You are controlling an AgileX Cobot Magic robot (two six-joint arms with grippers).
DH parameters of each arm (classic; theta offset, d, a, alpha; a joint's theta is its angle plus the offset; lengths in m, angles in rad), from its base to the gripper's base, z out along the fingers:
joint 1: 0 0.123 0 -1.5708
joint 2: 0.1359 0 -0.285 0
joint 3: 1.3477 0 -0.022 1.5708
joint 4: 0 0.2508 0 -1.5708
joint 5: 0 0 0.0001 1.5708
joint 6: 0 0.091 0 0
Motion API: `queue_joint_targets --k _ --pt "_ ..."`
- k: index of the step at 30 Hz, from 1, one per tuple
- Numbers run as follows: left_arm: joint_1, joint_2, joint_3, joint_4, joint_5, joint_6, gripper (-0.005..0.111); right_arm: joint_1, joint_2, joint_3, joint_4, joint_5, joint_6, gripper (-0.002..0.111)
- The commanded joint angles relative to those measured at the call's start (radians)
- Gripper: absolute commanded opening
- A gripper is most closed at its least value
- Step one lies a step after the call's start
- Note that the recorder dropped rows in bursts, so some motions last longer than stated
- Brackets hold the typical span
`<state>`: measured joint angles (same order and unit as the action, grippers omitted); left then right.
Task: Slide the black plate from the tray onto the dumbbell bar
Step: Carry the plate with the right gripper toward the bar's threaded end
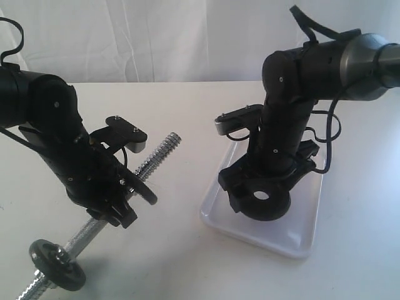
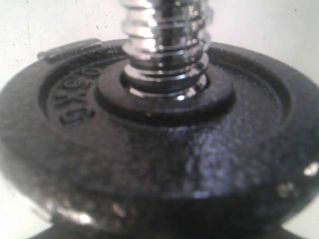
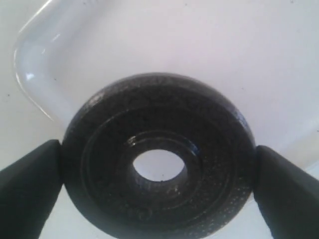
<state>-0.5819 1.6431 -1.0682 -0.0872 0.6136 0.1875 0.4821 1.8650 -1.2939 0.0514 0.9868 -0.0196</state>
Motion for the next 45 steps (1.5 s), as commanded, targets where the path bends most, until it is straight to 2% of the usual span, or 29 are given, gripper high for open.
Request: queue_joint_targets --k 1,5,10,17,24,34,45 --pt "-0.001 -0.061 -0.022 -0.058 -0.009 -0.009 0.000 0.002 -0.056 -0.010 -0.001 -0.014 -0.005 0.000" --pt "-0.001 -0.061 -0.022 -0.059 0.001 0.003 0.000 -0.007 -0.095 -0.010 0.016 -0.009 -0.040 0.000" --pt "-0.001 -0.061 -0.022 -0.088 0.011 0.058 0.000 -0.073 -0.163 -0.010 0.094 -0.005 -0.104 0.000" --pt "-0.001 -0.061 -0.022 -0.237 0.033 0.256 0.000 -0.213 -0.219 0.014 0.478 0.008 -0.369 0.000" --pt "-0.001 -0.061 -0.022 -0.324 0.055 0.379 0.000 -0.283 -0.201 0.030 0.839 0.128 -0.646 0.000" --pt "-0.001 -0.061 -0.022 -0.475 0.110 0.573 0.000 -0.297 -0.165 0.030 0.944 0.204 -0.708 0.000" --pt "-0.001 -0.061 -0.022 -0.479 0.112 0.574 0.000 -0.297 -0.112 0.032 0.973 0.220 -0.710 0.000"
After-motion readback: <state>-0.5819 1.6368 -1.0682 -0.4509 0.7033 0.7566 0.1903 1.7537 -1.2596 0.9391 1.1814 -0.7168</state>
